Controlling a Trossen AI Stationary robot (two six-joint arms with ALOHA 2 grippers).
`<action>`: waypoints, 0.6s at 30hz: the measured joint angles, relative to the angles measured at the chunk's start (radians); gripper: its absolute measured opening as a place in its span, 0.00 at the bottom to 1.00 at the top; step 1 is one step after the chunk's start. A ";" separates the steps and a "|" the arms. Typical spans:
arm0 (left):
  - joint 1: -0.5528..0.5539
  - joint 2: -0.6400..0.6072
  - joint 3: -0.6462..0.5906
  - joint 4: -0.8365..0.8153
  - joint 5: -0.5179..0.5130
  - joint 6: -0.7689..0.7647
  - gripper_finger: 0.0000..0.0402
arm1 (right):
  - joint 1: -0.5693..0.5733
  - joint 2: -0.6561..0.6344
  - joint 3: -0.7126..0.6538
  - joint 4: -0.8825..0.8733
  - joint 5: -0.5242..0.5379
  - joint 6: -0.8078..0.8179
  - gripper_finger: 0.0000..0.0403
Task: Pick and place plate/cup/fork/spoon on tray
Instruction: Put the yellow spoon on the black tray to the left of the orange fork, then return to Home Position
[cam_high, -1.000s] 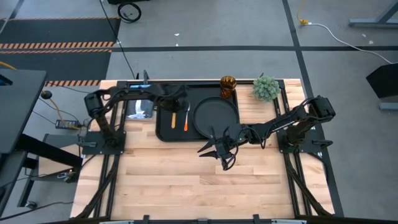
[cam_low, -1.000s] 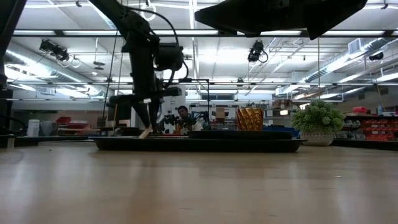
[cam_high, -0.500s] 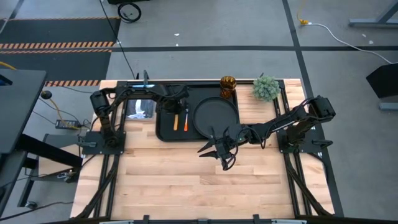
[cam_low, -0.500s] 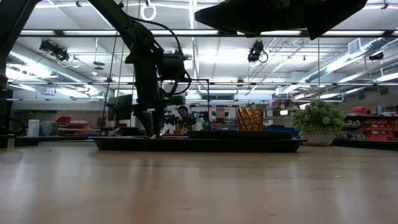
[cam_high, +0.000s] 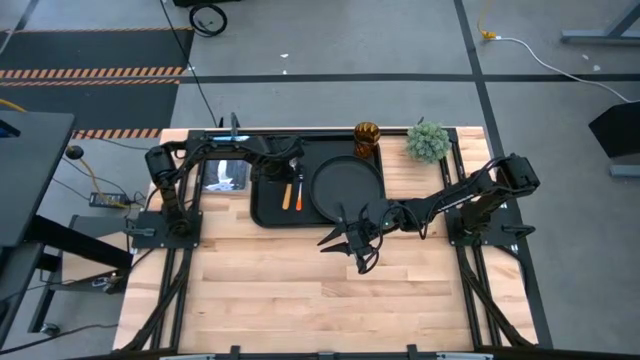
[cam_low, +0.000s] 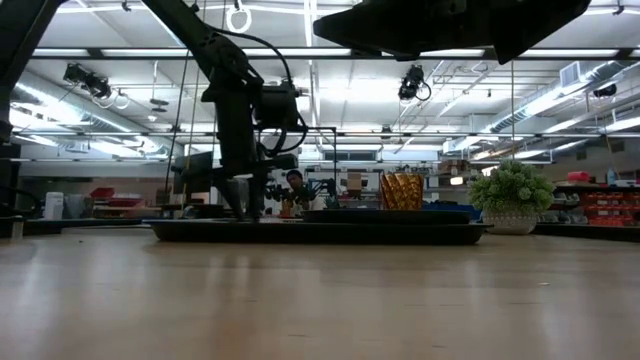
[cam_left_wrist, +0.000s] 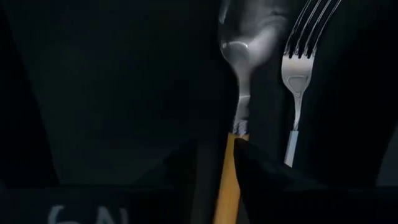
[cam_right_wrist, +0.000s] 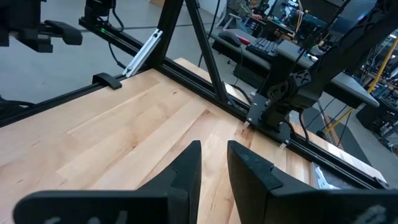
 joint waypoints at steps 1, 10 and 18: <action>0.000 0.000 0.000 0.000 0.000 0.000 0.29 | 0.000 0.000 0.000 0.000 0.000 0.000 0.21; -0.015 -0.005 0.070 -0.002 -0.074 0.171 0.34 | 0.000 0.000 0.000 -0.002 0.000 0.000 0.21; -0.052 -0.001 0.105 0.145 -0.194 0.290 0.30 | 0.000 0.000 0.000 -0.003 0.000 0.000 0.21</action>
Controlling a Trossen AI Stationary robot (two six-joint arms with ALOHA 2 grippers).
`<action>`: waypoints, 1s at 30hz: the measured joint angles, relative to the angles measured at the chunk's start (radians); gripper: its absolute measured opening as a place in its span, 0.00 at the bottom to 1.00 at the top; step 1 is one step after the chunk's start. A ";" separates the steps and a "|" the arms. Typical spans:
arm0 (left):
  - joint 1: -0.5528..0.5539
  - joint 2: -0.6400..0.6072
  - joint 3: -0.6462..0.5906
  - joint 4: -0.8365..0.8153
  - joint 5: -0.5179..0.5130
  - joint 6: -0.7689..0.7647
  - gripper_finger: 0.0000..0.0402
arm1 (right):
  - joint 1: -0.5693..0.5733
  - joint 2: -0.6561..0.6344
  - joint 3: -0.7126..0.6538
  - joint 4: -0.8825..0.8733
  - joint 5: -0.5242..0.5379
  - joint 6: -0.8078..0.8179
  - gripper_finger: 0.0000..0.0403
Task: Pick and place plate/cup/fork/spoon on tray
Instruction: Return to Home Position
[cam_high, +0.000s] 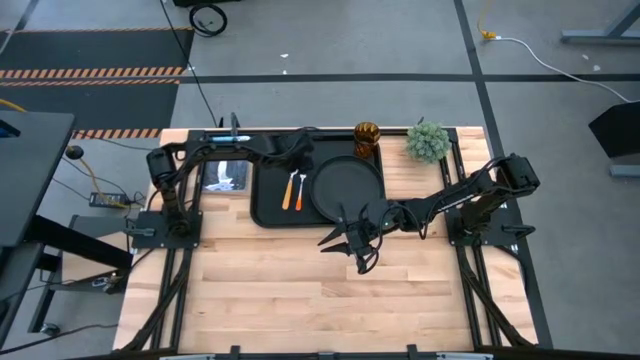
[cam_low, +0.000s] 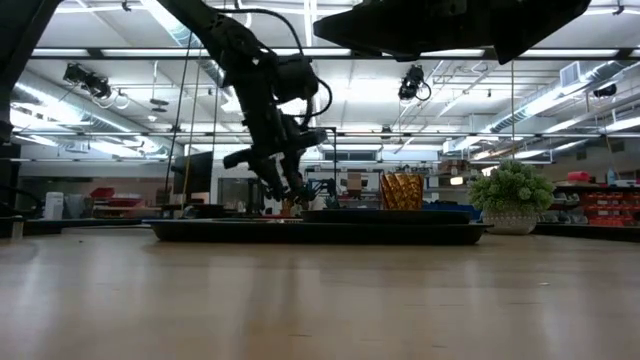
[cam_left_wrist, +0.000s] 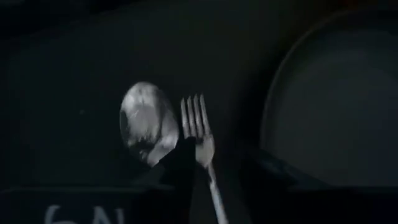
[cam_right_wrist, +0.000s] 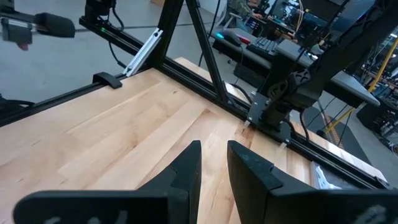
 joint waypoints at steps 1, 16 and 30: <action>0.004 0.006 -0.001 0.019 -0.001 0.000 0.30 | 0.000 0.000 0.000 -0.003 0.000 0.000 0.21; 0.017 -0.034 -0.004 0.151 -0.062 0.548 0.30 | -0.092 -0.186 0.000 -0.235 0.090 -0.027 0.21; -0.138 -0.264 -0.004 0.128 -0.062 0.845 0.30 | -0.303 -0.498 -0.118 -0.392 0.060 0.229 0.21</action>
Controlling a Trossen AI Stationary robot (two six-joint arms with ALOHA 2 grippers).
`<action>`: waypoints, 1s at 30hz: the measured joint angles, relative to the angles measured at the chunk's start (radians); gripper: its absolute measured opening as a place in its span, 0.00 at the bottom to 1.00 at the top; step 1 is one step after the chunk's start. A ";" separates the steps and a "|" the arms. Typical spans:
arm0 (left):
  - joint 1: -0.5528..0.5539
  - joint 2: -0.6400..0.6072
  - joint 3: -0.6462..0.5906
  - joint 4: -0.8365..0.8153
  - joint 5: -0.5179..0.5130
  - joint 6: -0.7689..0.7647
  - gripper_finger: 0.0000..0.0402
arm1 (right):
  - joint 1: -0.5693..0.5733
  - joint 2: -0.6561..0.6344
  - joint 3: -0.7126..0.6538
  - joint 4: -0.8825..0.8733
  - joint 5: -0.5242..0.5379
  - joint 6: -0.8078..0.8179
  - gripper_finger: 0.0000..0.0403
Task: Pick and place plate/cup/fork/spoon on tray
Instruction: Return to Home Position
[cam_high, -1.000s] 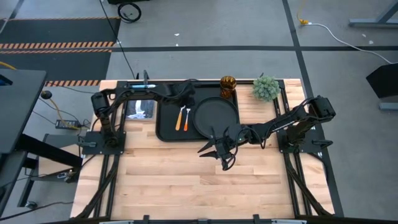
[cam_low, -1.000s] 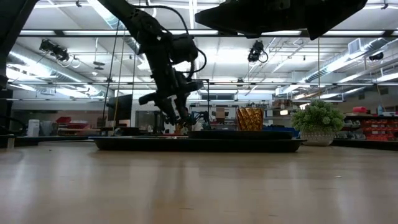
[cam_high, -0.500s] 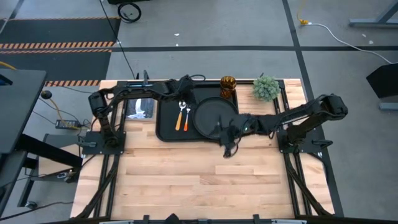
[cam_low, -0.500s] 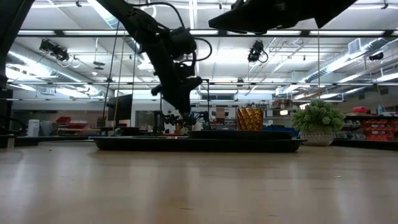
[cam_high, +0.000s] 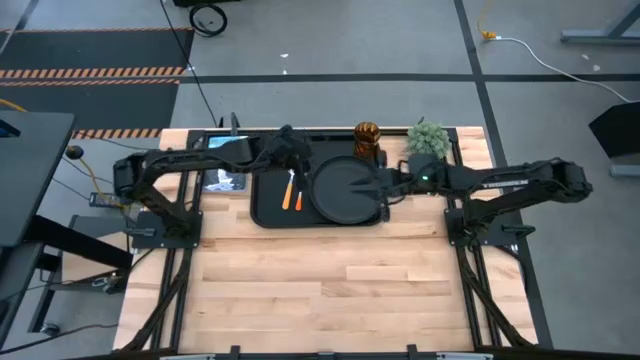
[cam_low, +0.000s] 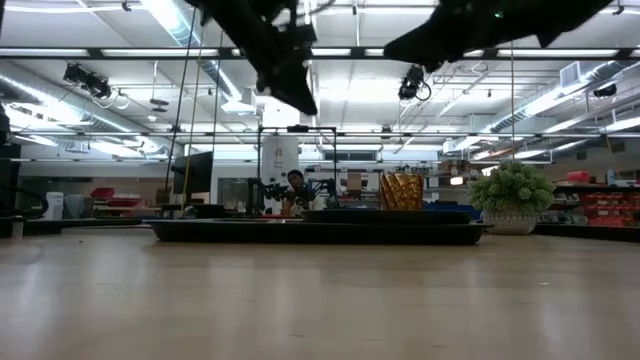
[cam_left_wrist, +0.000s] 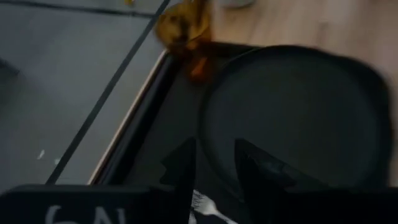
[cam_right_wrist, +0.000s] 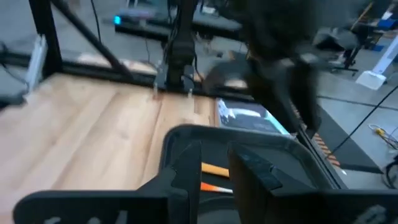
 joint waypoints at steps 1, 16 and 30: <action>-0.015 -0.017 0.000 -0.008 0.003 0.000 0.30 | -0.002 -0.029 -0.036 0.029 0.000 0.021 0.21; -0.253 -0.181 -0.002 -0.108 0.039 -0.035 0.29 | -0.004 -0.376 -0.493 0.481 0.000 0.315 0.21; -0.362 -0.288 -0.003 -0.186 0.114 -0.061 0.22 | -0.006 -0.738 -0.661 0.495 0.070 0.407 0.21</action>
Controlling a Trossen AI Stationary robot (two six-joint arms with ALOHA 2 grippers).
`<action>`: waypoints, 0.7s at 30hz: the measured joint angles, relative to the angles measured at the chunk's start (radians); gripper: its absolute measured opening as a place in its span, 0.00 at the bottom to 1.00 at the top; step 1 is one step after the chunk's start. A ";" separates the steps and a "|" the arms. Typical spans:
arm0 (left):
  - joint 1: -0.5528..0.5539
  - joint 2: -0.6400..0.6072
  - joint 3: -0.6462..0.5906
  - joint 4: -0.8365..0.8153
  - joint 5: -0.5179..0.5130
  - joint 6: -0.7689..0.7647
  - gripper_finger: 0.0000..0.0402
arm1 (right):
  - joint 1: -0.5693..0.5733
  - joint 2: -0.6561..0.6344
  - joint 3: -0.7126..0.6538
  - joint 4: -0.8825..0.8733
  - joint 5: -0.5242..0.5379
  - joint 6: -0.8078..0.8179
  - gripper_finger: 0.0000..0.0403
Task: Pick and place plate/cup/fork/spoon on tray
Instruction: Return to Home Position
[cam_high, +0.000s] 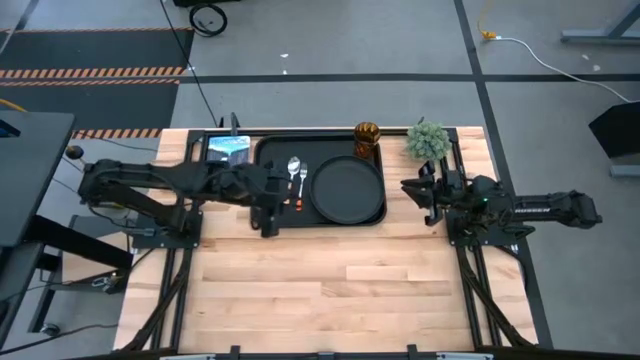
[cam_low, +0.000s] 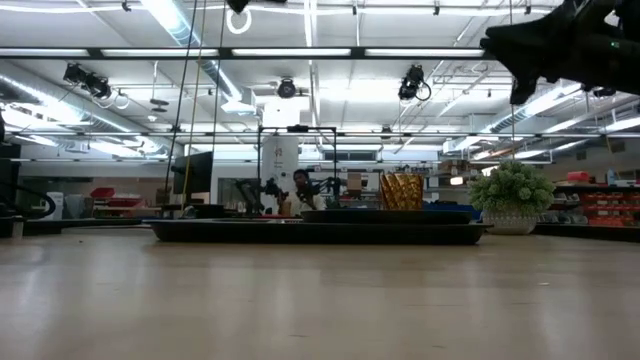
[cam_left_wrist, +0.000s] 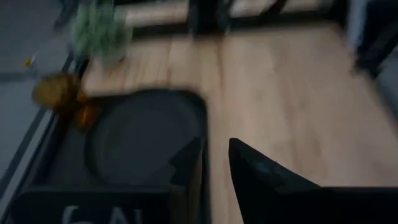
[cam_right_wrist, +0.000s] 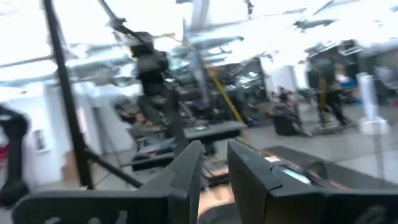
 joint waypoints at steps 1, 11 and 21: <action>-0.003 -0.016 0.001 0.020 0.015 0.000 0.22 | 0.000 -0.023 -0.005 -0.026 0.024 0.014 0.21; -0.105 -0.099 0.001 -0.024 0.036 -0.033 0.17 | 0.000 -0.062 -0.005 -0.054 0.108 0.150 0.21; -0.285 -0.100 0.001 0.063 0.031 0.023 0.14 | 0.000 -0.059 -0.005 -0.056 0.108 0.149 0.21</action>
